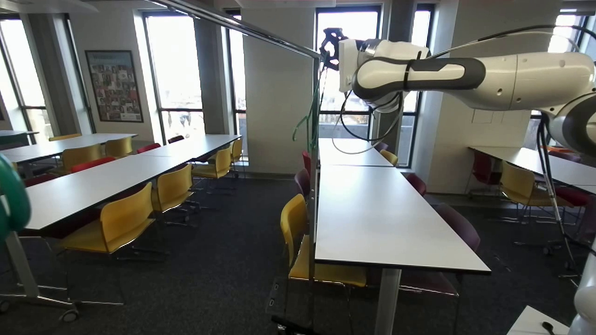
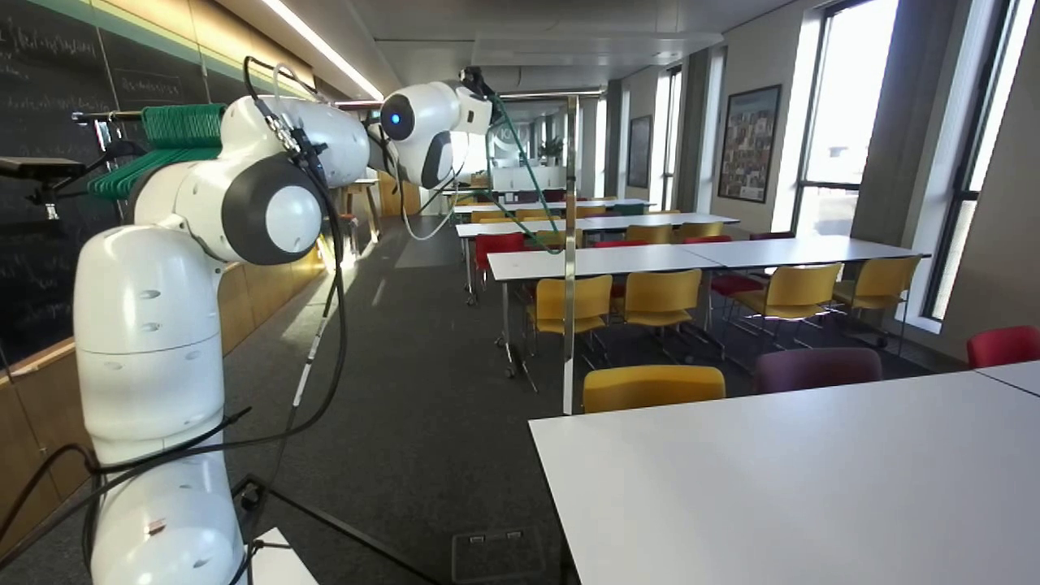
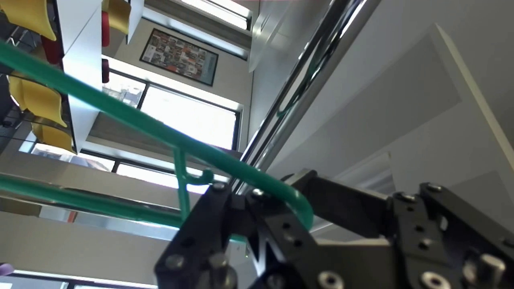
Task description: Put the green hanger on the table
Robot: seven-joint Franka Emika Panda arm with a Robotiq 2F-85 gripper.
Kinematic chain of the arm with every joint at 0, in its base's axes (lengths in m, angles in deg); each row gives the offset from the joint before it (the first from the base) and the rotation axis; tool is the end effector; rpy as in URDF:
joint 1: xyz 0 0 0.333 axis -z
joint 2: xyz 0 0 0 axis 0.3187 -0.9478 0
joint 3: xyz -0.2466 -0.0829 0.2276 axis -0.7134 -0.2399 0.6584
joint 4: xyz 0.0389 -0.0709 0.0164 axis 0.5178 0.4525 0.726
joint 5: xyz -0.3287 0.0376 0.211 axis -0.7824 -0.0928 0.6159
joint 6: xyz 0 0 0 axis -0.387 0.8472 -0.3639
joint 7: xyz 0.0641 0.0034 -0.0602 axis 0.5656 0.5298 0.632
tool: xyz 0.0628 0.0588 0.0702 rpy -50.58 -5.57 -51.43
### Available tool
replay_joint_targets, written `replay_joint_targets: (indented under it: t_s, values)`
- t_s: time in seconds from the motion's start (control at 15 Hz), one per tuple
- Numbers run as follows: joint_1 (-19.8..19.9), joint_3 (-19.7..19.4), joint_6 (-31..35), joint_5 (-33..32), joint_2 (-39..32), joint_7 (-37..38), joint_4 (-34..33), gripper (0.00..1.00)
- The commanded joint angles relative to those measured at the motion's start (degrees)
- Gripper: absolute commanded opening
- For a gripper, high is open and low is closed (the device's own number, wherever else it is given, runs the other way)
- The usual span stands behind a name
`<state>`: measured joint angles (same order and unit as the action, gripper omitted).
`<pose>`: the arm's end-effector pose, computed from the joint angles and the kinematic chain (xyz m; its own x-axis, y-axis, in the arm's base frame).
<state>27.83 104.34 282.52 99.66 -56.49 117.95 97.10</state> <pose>0.5812 0.1474 0.8274 0.1477 -0.9153 0.3747 0.3036 -0.3186 -0.8979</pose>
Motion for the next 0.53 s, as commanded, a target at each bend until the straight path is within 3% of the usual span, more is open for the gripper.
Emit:
replay_joint_targets:
  t_s: [0.0, 0.47]
  values:
    - [3.7, 1.1, 0.0, -1.3, 5.4, 3.0, 6.3, 0.0]
    - [5.2, 0.2, 0.0, -5.5, 7.9, 3.9, 4.3, 0.0]
